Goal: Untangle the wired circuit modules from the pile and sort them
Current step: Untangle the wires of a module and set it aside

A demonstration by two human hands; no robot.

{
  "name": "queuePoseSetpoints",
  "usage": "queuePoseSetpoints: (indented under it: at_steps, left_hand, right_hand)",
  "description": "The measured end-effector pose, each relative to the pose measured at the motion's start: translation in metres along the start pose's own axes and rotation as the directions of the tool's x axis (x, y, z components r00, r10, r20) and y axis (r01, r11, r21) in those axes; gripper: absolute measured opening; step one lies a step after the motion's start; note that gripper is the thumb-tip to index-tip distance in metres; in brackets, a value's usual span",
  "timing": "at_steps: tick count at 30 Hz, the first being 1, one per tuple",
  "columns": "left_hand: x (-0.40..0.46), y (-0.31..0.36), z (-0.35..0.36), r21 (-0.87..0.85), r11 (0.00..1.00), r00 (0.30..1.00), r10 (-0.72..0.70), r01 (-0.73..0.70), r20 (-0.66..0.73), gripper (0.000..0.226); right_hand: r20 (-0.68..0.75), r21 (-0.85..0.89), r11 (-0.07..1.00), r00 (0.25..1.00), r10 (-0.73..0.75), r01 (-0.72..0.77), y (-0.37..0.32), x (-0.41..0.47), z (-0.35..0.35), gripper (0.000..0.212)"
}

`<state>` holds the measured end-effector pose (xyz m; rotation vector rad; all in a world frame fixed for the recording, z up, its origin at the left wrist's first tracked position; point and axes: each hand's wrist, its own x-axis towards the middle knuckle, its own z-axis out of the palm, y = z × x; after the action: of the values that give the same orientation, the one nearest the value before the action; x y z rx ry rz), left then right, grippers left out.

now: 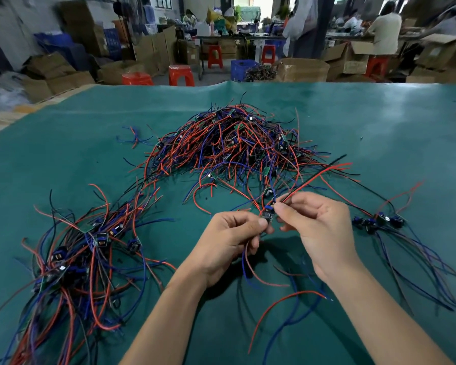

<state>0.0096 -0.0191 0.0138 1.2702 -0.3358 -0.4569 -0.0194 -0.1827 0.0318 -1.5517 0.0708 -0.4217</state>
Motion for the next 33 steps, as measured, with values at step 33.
queuePoseSetpoints:
  at_steps: [33]
  left_hand:
    - [-0.003, -0.001, 0.002, 0.005, 1.0, 0.999, -0.003, 0.003, 0.049, 0.012]
  right_hand:
    - [0.192, -0.176, 0.984, 0.981, -0.006, 0.04, 0.0, 0.004, -0.011, 0.019]
